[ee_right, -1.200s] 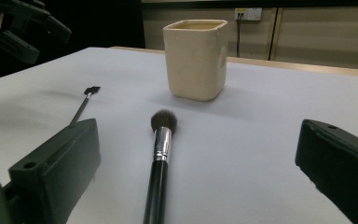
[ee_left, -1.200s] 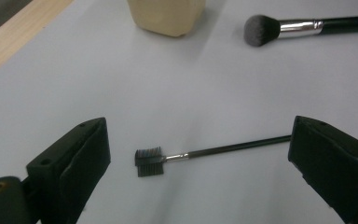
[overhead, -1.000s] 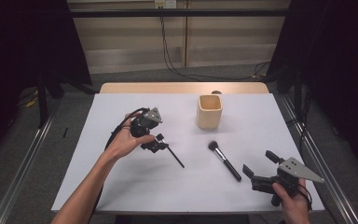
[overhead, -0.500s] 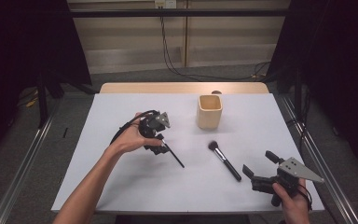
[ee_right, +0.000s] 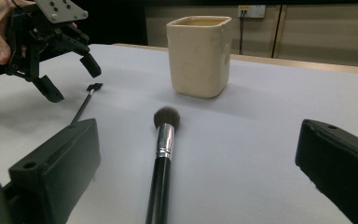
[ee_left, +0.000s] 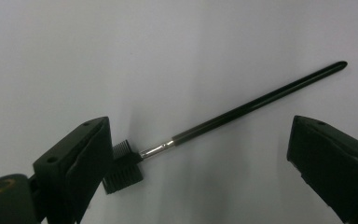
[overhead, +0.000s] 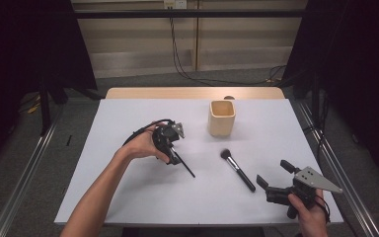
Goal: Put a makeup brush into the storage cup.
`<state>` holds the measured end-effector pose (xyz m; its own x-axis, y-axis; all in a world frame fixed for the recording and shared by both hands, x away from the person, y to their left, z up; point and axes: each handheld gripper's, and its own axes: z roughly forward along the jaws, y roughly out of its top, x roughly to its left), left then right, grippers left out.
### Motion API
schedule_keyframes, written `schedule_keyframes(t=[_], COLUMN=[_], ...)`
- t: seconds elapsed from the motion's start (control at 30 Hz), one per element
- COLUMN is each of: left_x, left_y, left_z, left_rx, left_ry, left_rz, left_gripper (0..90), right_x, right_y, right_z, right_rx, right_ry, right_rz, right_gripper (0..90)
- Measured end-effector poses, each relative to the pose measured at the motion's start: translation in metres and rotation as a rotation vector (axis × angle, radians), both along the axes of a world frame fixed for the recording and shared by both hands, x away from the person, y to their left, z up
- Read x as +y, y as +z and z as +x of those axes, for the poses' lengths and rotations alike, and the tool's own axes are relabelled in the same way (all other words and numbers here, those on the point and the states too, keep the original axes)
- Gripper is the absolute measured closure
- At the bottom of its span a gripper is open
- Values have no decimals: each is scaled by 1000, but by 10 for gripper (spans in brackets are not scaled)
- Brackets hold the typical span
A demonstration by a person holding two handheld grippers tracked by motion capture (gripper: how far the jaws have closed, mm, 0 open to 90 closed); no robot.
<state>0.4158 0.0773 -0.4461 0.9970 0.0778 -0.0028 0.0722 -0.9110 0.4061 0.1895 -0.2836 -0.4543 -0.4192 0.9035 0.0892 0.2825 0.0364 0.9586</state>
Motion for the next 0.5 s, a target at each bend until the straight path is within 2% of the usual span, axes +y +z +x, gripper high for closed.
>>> schedule_keyframes(t=[0.17,0.2,0.3,0.33,0.4,0.5], left_x=[-3,-4,-7,-8,-10,-12], left_y=[-5,-5,-7,-9,-11,-11], left_z=[1,2,2,2,2,3], left_rx=[10,13,1,10,6,18], left_ry=[-4,-26,-32,-43,-55,-69], left_rz=[20,28,35,42,84,99], left_gripper=[95,110,143,152,174,187], right_x=[0,0,-1,-1,-1,-1], right_y=[0,0,0,0,0,0], right_z=[0,0,0,0,0,-1], right_rx=[4,5,8,8,9,8], right_ry=[-2,-2,-4,-3,-4,-5], right_rz=[4,4,7,8,7,6], right_gripper=[0,0,0,0,0,0])
